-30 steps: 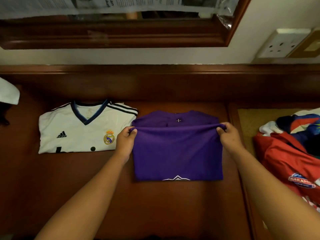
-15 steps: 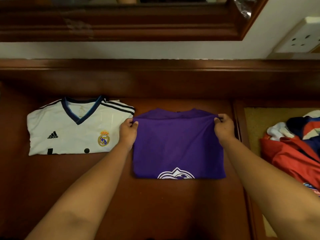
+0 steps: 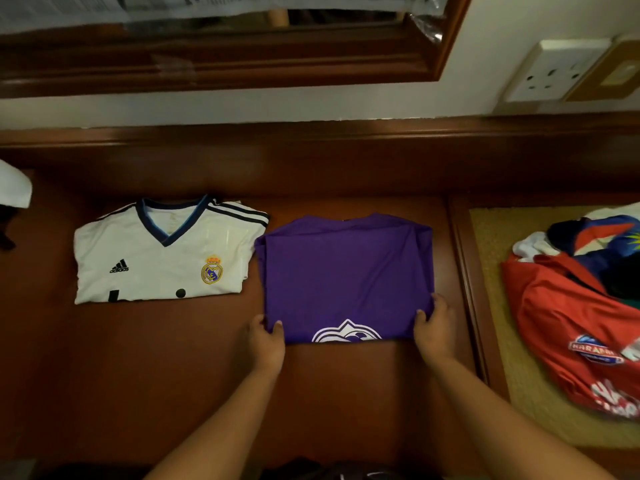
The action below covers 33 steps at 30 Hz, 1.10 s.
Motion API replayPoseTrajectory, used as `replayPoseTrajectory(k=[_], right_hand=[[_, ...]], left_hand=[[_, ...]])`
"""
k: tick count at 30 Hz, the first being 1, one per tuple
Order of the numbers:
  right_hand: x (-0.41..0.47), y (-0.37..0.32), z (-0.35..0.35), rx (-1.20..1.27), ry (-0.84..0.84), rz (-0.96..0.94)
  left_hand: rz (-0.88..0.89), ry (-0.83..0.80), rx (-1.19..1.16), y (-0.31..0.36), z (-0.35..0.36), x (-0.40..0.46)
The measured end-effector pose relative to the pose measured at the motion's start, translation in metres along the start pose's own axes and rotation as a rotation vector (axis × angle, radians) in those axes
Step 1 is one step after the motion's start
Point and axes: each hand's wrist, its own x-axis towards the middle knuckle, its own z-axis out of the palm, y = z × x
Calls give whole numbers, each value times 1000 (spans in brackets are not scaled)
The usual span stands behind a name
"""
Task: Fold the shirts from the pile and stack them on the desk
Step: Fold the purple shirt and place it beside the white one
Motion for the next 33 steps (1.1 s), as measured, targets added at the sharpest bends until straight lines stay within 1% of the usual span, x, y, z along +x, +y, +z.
replayPoseTrajectory(k=[2,4,6,8,11,13,16,18,20,22,23,26,28,31,33], right_hand=[[-7,6,-4,31,-40,73],[-13,14,-8,17,-62,119],[-18,21,-12,25,-64,143],[-21,25,-17,78,-60,152],[-21,35,-25,146,-4,209],[-24,44,-29,151,12,233],[-36,56,-33,60,-33,230],[-44,57,-40,-22,-64,216],[-47,54,-42,-129,-62,142],[-52,46,-40,-215,-46,20],[-53,41,-37,-243,-41,-50],[-59,18,-19,-271,-43,-234],[-64,-1,-2,-284,-71,-351],[-69,-20,24,-353,-149,-496],[-67,-24,41,-413,-222,-577]], left_hand=[[-79,-34,13,-11,-2,-4],[-143,-84,-40,-14,-1,-11],[-157,-124,-151,-12,-4,-20],[-149,-141,-212,-13,-9,-22],[-82,-81,-148,-25,-16,-11],[-73,-78,-117,-39,-19,-5],[-76,-110,-59,-46,-25,-16],[-36,-101,-5,-41,-30,-33],[59,-30,120,-37,-33,-46],[214,24,272,-30,-34,-60],[292,20,335,-26,-33,-65],[505,-33,525,-17,-18,-72],[615,-87,642,-11,-6,-76],[718,-156,755,-4,16,-77],[754,-180,825,-2,28,-75]])
